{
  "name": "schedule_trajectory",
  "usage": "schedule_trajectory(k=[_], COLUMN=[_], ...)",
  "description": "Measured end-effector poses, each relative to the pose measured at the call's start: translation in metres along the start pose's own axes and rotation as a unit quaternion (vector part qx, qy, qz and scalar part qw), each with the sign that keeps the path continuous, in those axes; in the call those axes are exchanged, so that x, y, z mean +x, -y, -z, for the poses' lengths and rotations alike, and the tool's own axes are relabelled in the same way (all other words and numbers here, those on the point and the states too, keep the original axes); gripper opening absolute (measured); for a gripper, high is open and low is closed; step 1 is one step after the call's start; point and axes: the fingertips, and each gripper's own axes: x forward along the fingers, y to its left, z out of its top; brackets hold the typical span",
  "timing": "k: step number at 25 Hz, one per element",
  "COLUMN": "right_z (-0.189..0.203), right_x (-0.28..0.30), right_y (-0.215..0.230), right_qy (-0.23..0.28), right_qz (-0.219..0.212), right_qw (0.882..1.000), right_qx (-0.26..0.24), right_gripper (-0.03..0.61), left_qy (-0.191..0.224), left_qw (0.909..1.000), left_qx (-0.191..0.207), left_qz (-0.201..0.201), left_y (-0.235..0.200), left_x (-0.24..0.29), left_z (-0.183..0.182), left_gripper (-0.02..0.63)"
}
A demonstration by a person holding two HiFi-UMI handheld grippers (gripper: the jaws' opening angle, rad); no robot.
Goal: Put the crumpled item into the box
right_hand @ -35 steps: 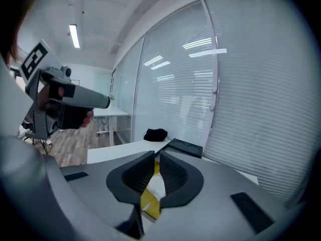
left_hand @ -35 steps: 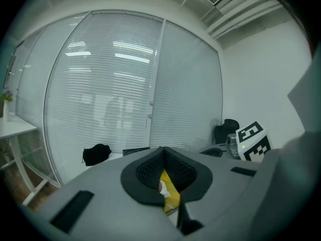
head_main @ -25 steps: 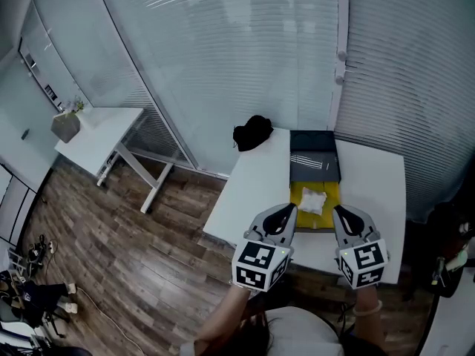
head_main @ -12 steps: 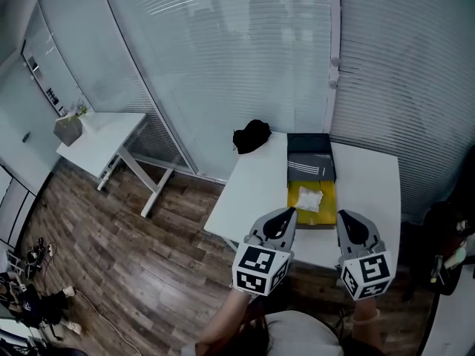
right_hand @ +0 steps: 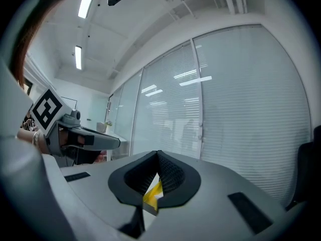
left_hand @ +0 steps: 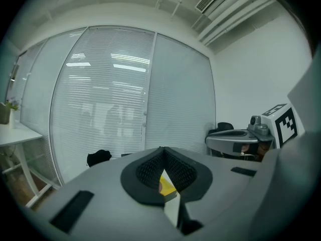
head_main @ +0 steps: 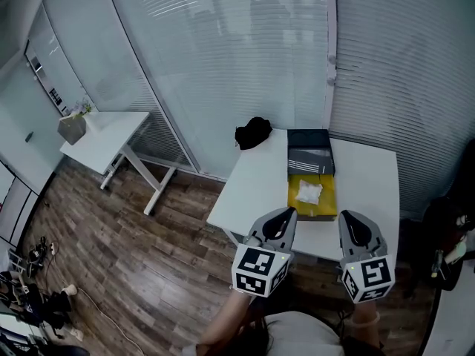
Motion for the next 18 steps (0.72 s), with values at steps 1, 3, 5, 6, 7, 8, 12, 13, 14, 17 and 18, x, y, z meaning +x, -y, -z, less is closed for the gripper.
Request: schedule_trajectory(k=[1, 3, 5, 6, 7, 8, 12, 13, 14, 17, 18], right_z=[-0.001, -0.003, -0.005, -0.005, -0.004, -0.004, -0.001, -0.001, 0.000, 0.001, 0.001], right_x=[-0.003, -0.007, -0.012, -0.014, -0.016, -0.017, -0.020, -0.021, -0.021, -0.023, -0.023], right_y=[-0.001, -0.002, -0.004, -0.004, -0.003, -0.002, 0.000, 0.000, 0.000, 0.001, 0.002], right_qy=[0.002, 0.006, 0.010, 0.011, 0.013, 0.015, 0.019, 0.018, 0.018, 0.016, 0.015], right_qz=[0.000, 0.001, 0.004, 0.007, 0.009, 0.010, 0.011, 0.011, 0.011, 0.014, 0.014], right_qw=[1.000, 1.000, 1.000, 1.000, 1.000, 1.000, 1.000, 1.000, 1.000, 1.000, 1.000], right_qx=[0.001, 0.000, -0.001, -0.002, -0.001, 0.001, 0.009, 0.008, 0.007, 0.013, 0.016], right_gripper=[0.026, 0.026, 0.026, 0.026, 0.026, 0.026, 0.026, 0.026, 0.026, 0.026, 0.026], left_qy=[0.001, 0.001, 0.001, 0.001, 0.002, 0.002, 0.000, -0.002, -0.004, -0.007, -0.008], left_qw=[1.0000, 1.0000, 1.0000, 1.0000, 1.0000, 1.0000, 1.0000, 1.0000, 0.9999, 0.9999, 0.9999], left_qx=[0.001, 0.002, 0.002, 0.002, 0.002, 0.001, 0.003, 0.005, 0.006, 0.005, 0.004], left_qz=[0.000, -0.002, -0.003, -0.004, -0.005, -0.007, -0.008, -0.008, -0.008, -0.007, -0.008], left_y=[0.002, 0.005, 0.008, 0.009, 0.010, 0.011, 0.016, 0.018, 0.019, 0.021, 0.021], left_x=[-0.002, -0.007, -0.012, -0.014, -0.015, -0.015, -0.017, -0.017, -0.017, -0.018, -0.018], left_z=[0.000, 0.000, -0.001, -0.001, 0.000, 0.000, 0.002, 0.004, 0.005, 0.006, 0.005], left_gripper=[0.015, 0.015, 0.015, 0.015, 0.015, 0.015, 0.015, 0.015, 0.015, 0.015, 0.015])
